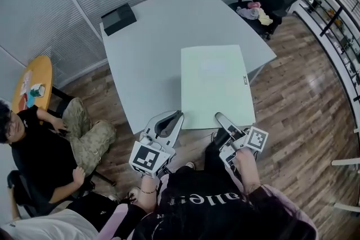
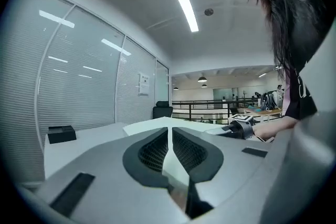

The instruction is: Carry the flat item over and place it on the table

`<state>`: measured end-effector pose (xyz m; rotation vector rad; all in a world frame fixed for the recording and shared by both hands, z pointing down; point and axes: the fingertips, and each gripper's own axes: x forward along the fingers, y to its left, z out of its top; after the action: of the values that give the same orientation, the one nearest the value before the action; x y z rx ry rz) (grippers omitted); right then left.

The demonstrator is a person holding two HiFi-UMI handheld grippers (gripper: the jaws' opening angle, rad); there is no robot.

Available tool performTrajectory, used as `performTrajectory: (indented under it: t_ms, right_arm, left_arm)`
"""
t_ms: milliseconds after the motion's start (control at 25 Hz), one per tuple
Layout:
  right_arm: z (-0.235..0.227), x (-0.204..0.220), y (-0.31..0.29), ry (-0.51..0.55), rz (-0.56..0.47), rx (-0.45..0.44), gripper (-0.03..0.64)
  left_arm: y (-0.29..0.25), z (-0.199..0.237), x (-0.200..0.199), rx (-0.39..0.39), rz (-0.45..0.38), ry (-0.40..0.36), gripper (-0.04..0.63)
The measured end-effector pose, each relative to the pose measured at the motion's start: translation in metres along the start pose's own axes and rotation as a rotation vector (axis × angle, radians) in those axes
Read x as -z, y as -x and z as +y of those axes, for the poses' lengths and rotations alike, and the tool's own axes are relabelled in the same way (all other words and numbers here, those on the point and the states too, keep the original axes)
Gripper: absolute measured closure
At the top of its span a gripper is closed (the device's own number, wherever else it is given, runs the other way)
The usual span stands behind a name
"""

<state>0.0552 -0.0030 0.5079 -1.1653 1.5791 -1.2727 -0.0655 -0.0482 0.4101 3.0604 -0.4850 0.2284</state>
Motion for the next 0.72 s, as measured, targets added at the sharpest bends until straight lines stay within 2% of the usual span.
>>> performTrajectory:
  t_ms: [320,720]
  right_arm:
    - [-0.021,-0.078,-0.026,0.004,0.104,0.011,0.320]
    - [-0.046,-0.163,-0.050,-0.053,0.209,-0.004,0.320]
  left_arm:
    - [-0.072,0.019,-0.016,-0.108,-0.011,0.029,0.551]
    - [-0.152,0.020,-0.030,-0.236,0.019,0.015,0.551]
